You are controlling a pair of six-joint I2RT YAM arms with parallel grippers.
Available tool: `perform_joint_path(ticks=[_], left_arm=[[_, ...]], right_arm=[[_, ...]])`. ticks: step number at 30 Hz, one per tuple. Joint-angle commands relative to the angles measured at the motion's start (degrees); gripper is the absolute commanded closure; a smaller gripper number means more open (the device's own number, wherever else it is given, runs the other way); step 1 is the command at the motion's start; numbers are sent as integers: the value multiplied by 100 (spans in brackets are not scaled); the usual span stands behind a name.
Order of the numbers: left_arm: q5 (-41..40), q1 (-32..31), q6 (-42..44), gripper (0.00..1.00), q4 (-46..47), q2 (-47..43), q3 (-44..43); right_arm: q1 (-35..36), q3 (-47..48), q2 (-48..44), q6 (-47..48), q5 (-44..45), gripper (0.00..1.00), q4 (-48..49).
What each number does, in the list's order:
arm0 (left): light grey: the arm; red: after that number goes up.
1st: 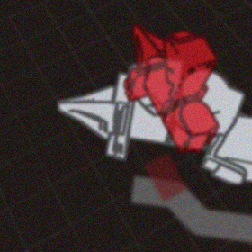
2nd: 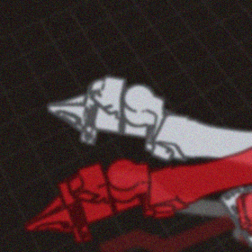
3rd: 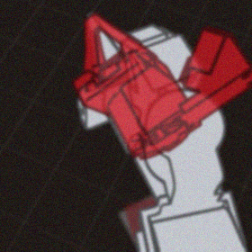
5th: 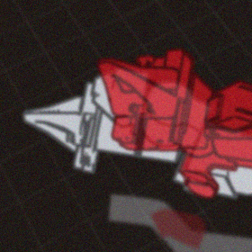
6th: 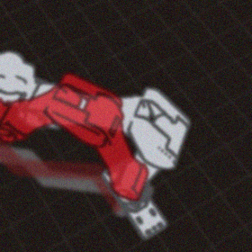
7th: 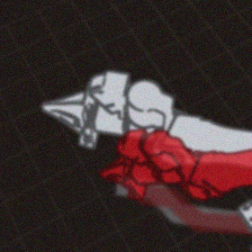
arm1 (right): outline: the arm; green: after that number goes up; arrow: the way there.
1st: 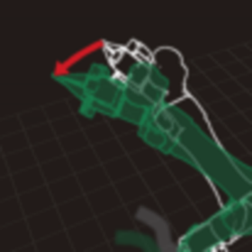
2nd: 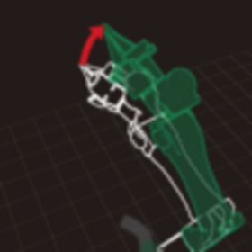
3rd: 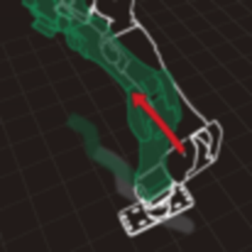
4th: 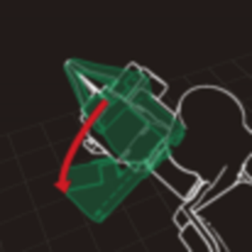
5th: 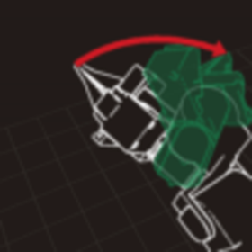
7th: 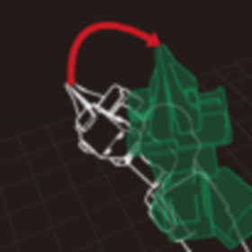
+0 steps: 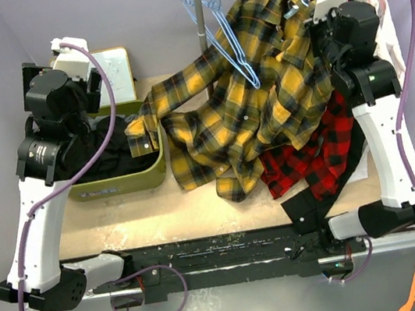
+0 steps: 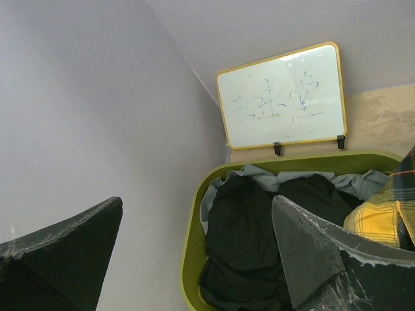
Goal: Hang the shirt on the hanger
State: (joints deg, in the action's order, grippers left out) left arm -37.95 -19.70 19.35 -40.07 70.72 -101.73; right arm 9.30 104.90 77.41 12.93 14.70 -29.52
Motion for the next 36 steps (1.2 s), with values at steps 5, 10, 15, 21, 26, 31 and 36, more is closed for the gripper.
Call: perform_joint_path(ticks=[5,10,15,21,26,31,36], left_arm=[[-182,-42,104,1,270,61,-8],[-164,-46,101,1,254,89,-26],[-131,-39,95,1,223,132,-36],[19,-47,-8,1,54,173,27],[85,-43,-153,1,-159,142,-76],[790,187,-597,1,-753,86,-254],[1460,699,-771,0,-903,-9,-17]], right_arm=[[-196,821,322,130,-60,100,771],[-201,941,560,-30,-265,100,602],[-201,325,434,-255,-495,100,654],[-201,24,226,-574,-849,100,465],[-201,178,-199,-746,-420,2,396],[-201,508,-827,-1331,-322,0,859],[-201,126,-1303,-1633,-854,0,1480]])
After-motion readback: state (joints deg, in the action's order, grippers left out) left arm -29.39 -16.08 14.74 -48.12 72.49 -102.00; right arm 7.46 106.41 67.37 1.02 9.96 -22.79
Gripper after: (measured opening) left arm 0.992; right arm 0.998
